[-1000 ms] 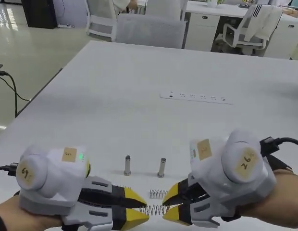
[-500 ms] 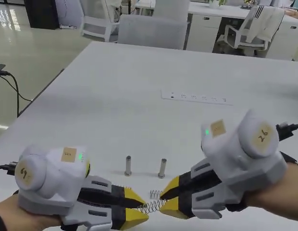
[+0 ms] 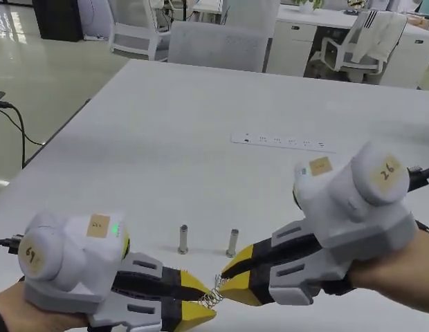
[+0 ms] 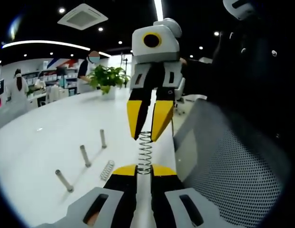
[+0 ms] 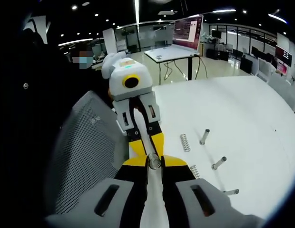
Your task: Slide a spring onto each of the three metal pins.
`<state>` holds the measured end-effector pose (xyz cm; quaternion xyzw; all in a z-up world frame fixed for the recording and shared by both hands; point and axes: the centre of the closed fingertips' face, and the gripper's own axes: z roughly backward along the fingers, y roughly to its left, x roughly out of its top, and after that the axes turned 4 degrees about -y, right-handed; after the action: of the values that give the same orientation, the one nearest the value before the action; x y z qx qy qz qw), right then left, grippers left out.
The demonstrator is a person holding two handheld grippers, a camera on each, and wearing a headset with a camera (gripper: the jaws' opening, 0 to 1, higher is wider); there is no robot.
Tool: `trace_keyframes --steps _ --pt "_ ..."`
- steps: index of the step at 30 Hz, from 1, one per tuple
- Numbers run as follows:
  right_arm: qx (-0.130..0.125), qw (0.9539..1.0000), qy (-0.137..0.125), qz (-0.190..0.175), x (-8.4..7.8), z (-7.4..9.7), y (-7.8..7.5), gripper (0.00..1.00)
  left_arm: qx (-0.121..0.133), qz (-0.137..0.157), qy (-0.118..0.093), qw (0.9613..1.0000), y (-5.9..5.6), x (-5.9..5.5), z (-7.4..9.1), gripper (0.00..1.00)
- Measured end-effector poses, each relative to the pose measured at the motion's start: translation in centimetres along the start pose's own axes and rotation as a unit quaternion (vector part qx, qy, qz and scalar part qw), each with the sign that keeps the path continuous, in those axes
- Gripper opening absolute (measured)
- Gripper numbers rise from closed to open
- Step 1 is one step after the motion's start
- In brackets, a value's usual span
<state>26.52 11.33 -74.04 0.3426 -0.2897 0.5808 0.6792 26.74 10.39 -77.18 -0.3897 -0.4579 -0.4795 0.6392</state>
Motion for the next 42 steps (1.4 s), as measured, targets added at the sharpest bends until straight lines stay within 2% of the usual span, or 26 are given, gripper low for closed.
trace_keyframes --steps 2,4,6,8,16,26,34,42 --pt "0.01 0.9999 -0.004 -0.006 0.1 0.0 0.2 0.08 -0.002 -0.003 0.001 1.0 -0.1 -0.1 0.0 0.02" --pt "0.017 0.9997 -0.005 -0.017 0.1 -0.2 0.5 0.11 -0.004 0.002 -0.01 0.9999 -0.1 0.3 0.0 0.02" --pt "0.008 0.9999 0.007 -0.008 -0.3 -0.5 0.1 0.12 -0.003 0.003 -0.013 0.9999 0.0 0.4 0.0 0.02" --pt "0.01 0.9998 0.018 -0.006 -0.9 -0.8 0.2 0.12 -0.002 0.004 -0.017 0.9998 0.0 0.6 0.0 0.02" --pt "0.018 0.9995 0.026 -0.008 -1.0 -1.5 0.3 0.09 -0.003 0.003 -0.026 0.9997 -0.1 1.1 0.0 0.02" --pt "0.013 0.9995 0.028 -0.008 -1.0 -1.5 -0.1 0.08 0.004 0.008 -0.029 0.9995 0.3 1.1 0.0 0.03" --pt "0.003 0.9989 0.047 0.003 -1.5 -1.4 -0.6 0.08 0.023 0.012 -0.026 0.9993 1.0 0.9 0.3 0.09" --pt "-0.015 0.9979 0.063 0.004 -2.4 0.0 -1.8 0.08 0.057 0.026 -0.027 0.9977 2.3 0.5 1.5 0.17"
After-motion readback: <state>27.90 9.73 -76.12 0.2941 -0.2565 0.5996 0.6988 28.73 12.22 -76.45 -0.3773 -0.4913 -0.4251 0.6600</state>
